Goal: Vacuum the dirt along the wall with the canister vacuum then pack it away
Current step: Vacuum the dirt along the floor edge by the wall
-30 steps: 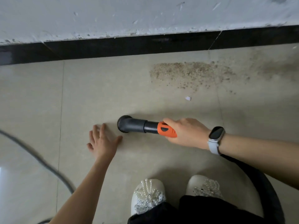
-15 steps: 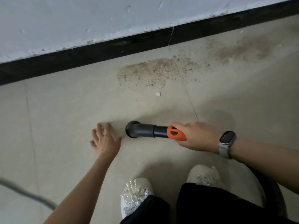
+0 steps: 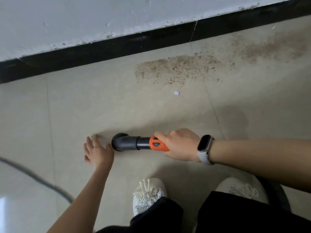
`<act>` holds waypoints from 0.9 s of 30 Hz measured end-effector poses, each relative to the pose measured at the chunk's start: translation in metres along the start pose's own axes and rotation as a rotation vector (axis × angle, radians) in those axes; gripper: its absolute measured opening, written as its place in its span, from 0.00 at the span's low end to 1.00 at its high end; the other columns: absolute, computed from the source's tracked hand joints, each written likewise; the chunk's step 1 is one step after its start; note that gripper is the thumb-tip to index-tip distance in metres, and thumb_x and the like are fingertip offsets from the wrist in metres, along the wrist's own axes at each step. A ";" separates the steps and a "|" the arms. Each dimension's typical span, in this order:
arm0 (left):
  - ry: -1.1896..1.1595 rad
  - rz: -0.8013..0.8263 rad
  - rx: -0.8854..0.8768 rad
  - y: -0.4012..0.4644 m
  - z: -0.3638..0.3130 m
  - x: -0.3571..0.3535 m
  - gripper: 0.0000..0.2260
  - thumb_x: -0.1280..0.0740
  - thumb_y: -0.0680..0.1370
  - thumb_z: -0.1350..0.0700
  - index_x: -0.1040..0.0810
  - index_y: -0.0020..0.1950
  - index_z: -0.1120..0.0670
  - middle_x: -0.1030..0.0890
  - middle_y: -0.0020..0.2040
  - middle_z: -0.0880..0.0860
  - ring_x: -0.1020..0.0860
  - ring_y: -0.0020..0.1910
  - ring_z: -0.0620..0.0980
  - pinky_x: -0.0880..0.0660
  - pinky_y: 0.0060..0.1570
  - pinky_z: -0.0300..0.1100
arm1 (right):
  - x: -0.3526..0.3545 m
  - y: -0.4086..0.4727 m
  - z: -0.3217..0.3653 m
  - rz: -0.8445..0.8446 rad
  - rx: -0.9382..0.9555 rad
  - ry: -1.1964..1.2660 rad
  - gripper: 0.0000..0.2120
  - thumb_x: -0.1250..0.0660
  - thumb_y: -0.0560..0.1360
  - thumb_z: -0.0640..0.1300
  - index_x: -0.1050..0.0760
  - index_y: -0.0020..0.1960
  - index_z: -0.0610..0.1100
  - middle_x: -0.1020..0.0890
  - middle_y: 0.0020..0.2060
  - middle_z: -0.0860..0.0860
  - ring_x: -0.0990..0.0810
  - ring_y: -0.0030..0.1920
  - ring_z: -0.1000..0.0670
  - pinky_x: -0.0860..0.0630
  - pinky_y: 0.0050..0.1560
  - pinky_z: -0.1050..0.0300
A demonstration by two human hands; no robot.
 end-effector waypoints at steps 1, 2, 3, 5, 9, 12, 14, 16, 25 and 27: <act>0.002 -0.007 0.029 0.000 0.009 0.004 0.27 0.38 0.79 0.57 0.42 0.76 0.54 0.48 0.78 0.53 0.50 0.76 0.54 0.48 0.70 0.55 | -0.001 0.005 0.008 0.010 0.032 -0.013 0.17 0.37 0.72 0.48 0.35 0.59 0.48 0.22 0.39 0.46 0.29 0.33 0.41 0.43 0.29 0.56; 0.007 -0.004 0.045 0.000 0.017 0.007 0.27 0.39 0.79 0.57 0.43 0.76 0.54 0.49 0.78 0.53 0.51 0.76 0.54 0.48 0.71 0.56 | 0.001 0.010 0.009 0.003 0.038 -0.021 0.16 0.38 0.73 0.48 0.35 0.58 0.48 0.24 0.37 0.47 0.30 0.32 0.42 0.45 0.27 0.56; 0.011 0.005 0.050 0.000 0.022 0.008 0.27 0.39 0.79 0.56 0.44 0.76 0.54 0.49 0.78 0.53 0.51 0.76 0.54 0.48 0.70 0.56 | 0.005 0.014 0.003 -0.015 0.019 -0.027 0.15 0.38 0.73 0.48 0.35 0.58 0.48 0.26 0.35 0.48 0.30 0.32 0.42 0.46 0.26 0.56; 0.012 0.032 0.023 -0.004 0.021 0.005 0.27 0.38 0.79 0.55 0.43 0.76 0.54 0.49 0.78 0.54 0.52 0.76 0.55 0.47 0.70 0.57 | 0.021 0.019 -0.021 -0.068 -0.080 -0.029 0.14 0.38 0.73 0.49 0.34 0.57 0.49 0.26 0.35 0.49 0.28 0.33 0.42 0.43 0.27 0.56; 0.036 0.094 -0.077 -0.016 -0.010 -0.015 0.28 0.36 0.78 0.50 0.42 0.76 0.51 0.50 0.78 0.53 0.53 0.76 0.54 0.50 0.71 0.54 | 0.043 0.011 -0.059 -0.154 -0.238 -0.017 0.16 0.38 0.74 0.49 0.33 0.60 0.47 0.25 0.36 0.48 0.31 0.32 0.43 0.39 0.32 0.55; 0.119 0.134 -0.240 -0.023 -0.046 -0.032 0.30 0.37 0.78 0.47 0.46 0.77 0.49 0.53 0.78 0.52 0.55 0.76 0.54 0.52 0.72 0.54 | 0.030 -0.011 -0.063 -0.113 -0.225 -0.010 0.16 0.39 0.74 0.51 0.34 0.60 0.48 0.27 0.35 0.50 0.31 0.32 0.43 0.39 0.32 0.55; 0.194 0.172 -0.321 -0.026 -0.067 -0.043 0.32 0.38 0.78 0.45 0.50 0.77 0.48 0.56 0.78 0.52 0.57 0.76 0.54 0.53 0.72 0.54 | 0.027 -0.030 -0.077 -0.128 -0.267 -0.005 0.16 0.39 0.74 0.52 0.34 0.61 0.50 0.25 0.36 0.50 0.30 0.32 0.44 0.38 0.33 0.55; 0.274 0.217 -0.385 -0.031 -0.087 -0.056 0.35 0.38 0.77 0.42 0.54 0.78 0.47 0.59 0.78 0.52 0.60 0.76 0.55 0.53 0.72 0.56 | 0.032 -0.048 -0.105 -0.169 -0.383 0.001 0.16 0.39 0.74 0.53 0.34 0.61 0.51 0.22 0.39 0.48 0.27 0.35 0.42 0.35 0.34 0.55; 0.502 0.309 -0.564 -0.056 -0.138 -0.097 0.44 0.35 0.72 0.35 0.59 0.77 0.45 0.65 0.77 0.54 0.65 0.75 0.60 0.56 0.70 0.62 | 0.041 -0.105 -0.154 -0.296 -0.669 -0.099 0.16 0.39 0.74 0.51 0.36 0.60 0.50 0.26 0.34 0.49 0.32 0.32 0.42 0.38 0.33 0.55; 0.499 0.293 -0.562 -0.055 -0.136 -0.097 0.44 0.34 0.71 0.35 0.59 0.77 0.44 0.64 0.77 0.53 0.65 0.75 0.59 0.57 0.70 0.61 | 0.044 -0.098 -0.152 -0.301 -0.663 -0.108 0.16 0.39 0.74 0.51 0.36 0.61 0.49 0.22 0.37 0.48 0.28 0.33 0.41 0.37 0.34 0.56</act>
Point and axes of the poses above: each hand's wrist, its own y-axis towards the middle knuckle, its own x-axis out of the back of the hand, z = x × y, the point moved 6 cm from there along y, towards the middle knuckle
